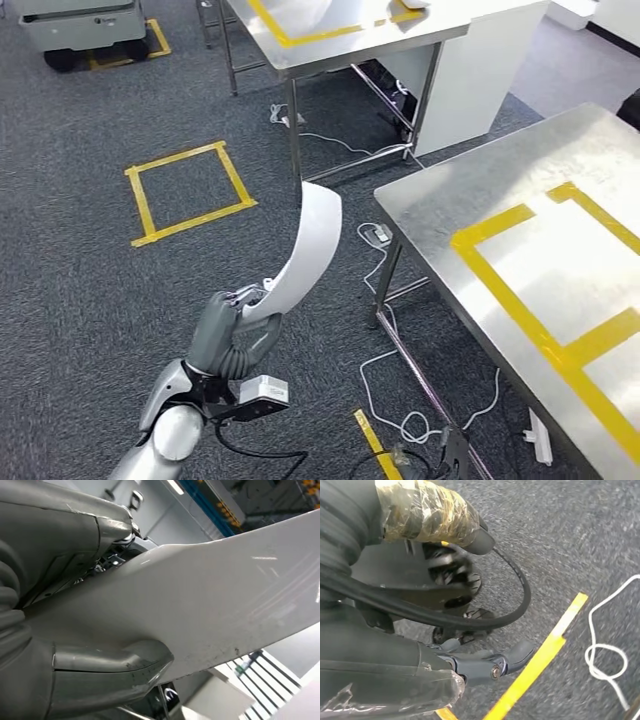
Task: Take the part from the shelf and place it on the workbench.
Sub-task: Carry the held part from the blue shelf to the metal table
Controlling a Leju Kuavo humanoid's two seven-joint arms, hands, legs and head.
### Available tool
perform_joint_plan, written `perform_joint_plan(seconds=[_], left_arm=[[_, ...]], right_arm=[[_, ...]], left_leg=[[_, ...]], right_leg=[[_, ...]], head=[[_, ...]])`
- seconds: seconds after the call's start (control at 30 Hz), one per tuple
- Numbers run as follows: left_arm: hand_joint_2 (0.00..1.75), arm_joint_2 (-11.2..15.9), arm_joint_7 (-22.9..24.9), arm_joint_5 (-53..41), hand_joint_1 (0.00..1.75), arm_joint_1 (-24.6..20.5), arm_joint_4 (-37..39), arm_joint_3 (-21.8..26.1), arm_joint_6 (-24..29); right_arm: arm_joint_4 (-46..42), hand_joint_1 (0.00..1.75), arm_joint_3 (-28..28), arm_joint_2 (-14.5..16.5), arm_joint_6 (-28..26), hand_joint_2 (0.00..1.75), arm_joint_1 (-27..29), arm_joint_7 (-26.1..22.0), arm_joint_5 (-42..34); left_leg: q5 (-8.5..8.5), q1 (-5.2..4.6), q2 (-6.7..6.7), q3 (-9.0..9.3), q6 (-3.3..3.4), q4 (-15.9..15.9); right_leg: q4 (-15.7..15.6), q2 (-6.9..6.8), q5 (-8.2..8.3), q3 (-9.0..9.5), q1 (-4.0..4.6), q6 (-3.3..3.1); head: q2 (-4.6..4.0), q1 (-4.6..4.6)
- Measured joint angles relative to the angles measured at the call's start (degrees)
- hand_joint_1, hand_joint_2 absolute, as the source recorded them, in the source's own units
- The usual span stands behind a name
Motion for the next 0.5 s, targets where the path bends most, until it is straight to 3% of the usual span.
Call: perform_joint_plan(seconds=[0.03, 0.07, 0.13, 0.2, 0.23, 0.3, 0.33, 0.4, 0.5], left_arm=[[1.75, -0.1, 0.1, -0.2, 1.75, -0.2, 0.2, -0.7, 0.0], [1.75, -0.2, 0.2, -0.4, 1.75, -0.5, 0.5, -1.3, 0.1], [1.75, -0.5, 0.5, -0.6, 1.75, -1.1, 1.0, -2.5, 0.2], [1.75, -0.7, 0.5, -0.6, 1.75, -1.8, 1.3, -3.3, 0.2], [1.75, -0.8, 0.5, -0.6, 1.75, -2.1, 1.4, -3.7, 0.2], [1.75, -0.9, 0.7, -0.6, 1.75, -2.6, 1.6, -4.3, 0.2], [1.75, -0.9, 0.8, -0.4, 1.75, -2.8, 1.7, -4.6, 0.1], [1.75, -0.8, 1.2, 0.0, 1.75, -3.2, 1.7, -5.1, 0.0], [1.75, -0.6, 1.5, 0.4, 1.75, -3.4, 2.0, -5.5, 0.0]], right_arm=[[0.0, 0.00, -0.6, -0.1, 0.3, 1.75, 0.5, -0.3, -0.2], [0.0, 0.00, -1.2, -0.2, 0.6, 1.75, 1.0, -0.5, -0.3], [0.1, 0.00, -2.2, -0.5, 1.0, 1.75, 1.7, -0.8, -0.5], [0.1, 0.00, -3.0, -0.6, 1.3, 1.75, 2.0, -0.9, -0.7], [0.1, 0.00, -3.2, -0.6, 1.4, 1.75, 2.1, -0.9, -0.7], [0.1, 0.00, -3.7, -0.7, 1.6, 1.75, 2.3, -1.0, -0.7], [0.1, 0.00, -3.9, -0.8, 1.7, 1.75, 2.4, -1.1, -0.6], [0.1, 0.00, -4.4, -0.8, 1.7, 1.75, 2.5, -1.3, -0.3], [0.1, 0.00, -5.0, -0.8, 1.6, 1.75, 2.6, -1.5, 0.2]], left_leg=[[-0.06, -0.02, 0.61, 0.00, 0.01, 0.0], [-0.12, -0.02, 1.16, 0.02, -0.02, 0.0], [-0.31, -0.03, 2.20, 0.19, -0.27, 0.0], [-0.56, -0.30, 3.09, 0.36, -0.72, 0.1], [-0.64, -0.44, 3.47, 0.44, -0.97, 0.1], [-0.74, -0.51, 4.22, 0.63, -1.48, 0.1], [-1.02, -0.43, 4.10, 0.71, -1.81, 0.3], [-3.06, -0.21, 2.50, -0.19, -2.39, 2.9], [-8.43, -0.03, 0.20, -5.16, -2.69, 13.9]], right_leg=[[1.8, -0.15, -0.26, -0.94, -0.07, 0.19], [1.3, -0.29, 0.58, -0.70, -0.12, 0.32], [-6.0, -1.41, 4.23, 3.11, -0.21, 0.38], [-13.0, -2.97, 6.43, 7.13, 0.03, -0.09], [-14.5, -3.28, 6.63, 7.99, 0.16, -0.44], [-14.7, -2.37, 6.67, 8.01, 0.29, -1.27], [-14.7, -1.90, 6.76, 8.03, 0.20, -1.60], [-14.9, -0.98, 6.95, 8.17, -0.05, -2.27], [-14.9, 0.66, 6.97, 8.22, -0.04, -2.79]], head=[[0.00, -0.01], [0.00, 0.02], [0.00, 0.03], [0.00, -0.03], [0.00, -0.07], [0.00, -0.15], [0.00, -0.15], [0.00, -0.29], [0.00, -0.45]])
